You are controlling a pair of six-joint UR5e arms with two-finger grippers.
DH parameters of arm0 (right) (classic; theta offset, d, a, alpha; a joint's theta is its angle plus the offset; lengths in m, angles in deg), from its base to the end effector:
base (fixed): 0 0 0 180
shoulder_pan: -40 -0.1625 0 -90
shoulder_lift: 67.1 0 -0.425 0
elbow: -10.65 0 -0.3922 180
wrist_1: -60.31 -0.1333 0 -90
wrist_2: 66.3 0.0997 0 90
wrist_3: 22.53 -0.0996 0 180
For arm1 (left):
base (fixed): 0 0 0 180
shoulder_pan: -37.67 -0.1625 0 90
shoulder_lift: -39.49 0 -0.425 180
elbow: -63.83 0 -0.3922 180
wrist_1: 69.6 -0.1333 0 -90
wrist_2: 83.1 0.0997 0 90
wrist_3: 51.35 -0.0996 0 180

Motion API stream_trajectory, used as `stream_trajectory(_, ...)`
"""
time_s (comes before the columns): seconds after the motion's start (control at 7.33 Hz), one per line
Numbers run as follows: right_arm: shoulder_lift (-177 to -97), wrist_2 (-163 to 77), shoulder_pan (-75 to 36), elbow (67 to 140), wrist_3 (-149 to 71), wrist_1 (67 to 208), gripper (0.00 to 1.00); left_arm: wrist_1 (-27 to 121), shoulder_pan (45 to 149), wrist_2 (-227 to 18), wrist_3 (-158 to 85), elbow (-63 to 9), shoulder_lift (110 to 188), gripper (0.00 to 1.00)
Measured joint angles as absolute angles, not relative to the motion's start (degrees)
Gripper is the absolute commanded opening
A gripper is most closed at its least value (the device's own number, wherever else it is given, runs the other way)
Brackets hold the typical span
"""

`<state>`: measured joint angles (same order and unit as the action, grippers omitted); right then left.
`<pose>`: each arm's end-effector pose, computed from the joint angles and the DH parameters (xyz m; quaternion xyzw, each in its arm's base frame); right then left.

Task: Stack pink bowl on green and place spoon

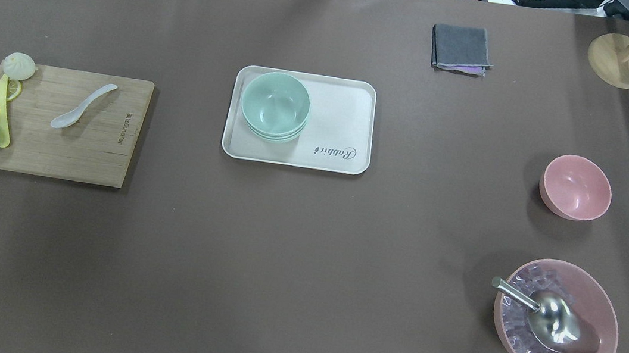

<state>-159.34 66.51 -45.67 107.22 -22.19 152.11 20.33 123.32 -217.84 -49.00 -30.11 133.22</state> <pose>0.0294 -0.4809 0.6262 0.0078 -0.3654 -0.0460 0.9297 -0.0232 -0.5278 0.5912 0.0390 0.3827 0.0413 0.9221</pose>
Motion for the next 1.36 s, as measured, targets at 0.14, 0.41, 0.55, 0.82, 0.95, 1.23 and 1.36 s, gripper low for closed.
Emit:
stream_trajectory(0.14,-159.1,66.5,-45.6,107.2,-22.2,152.0,1.0,22.1,123.3,-218.0,-48.8,-28.7,133.1,0.98)
stream_trajectory(0.41,-159.6,66.5,-45.2,107.9,-22.6,148.5,1.0,26.7,123.3,-219.0,-47.5,-25.1,132.1,0.98)
stream_trajectory(0.55,-159.9,66.5,-45.0,107.9,-22.7,147.0,1.0,28.0,123.3,-219.4,-47.1,-24.5,131.4,0.98)
stream_trajectory(0.82,-160.1,66.5,-44.1,107.9,-22.8,145.8,1.0,29.0,123.4,-219.6,-46.7,-24.3,130.9,0.98)
stream_trajectory(0.95,-160.2,66.4,-43.3,107.6,-22.7,144.9,1.0,29.3,123.4,-219.6,-46.6,-24.4,130.9,0.98)
stream_trajectory(1.23,-160.7,66.5,-42.8,107.4,-22.8,143.5,1.0,30.0,123.3,-219.9,-46.6,-24.5,131.0,0.98)
stream_trajectory(1.36,-160.7,66.6,-42.7,107.3,-22.9,143.3,1.0,30.3,123.3,-220.3,-46.5,-24.5,131.1,0.98)
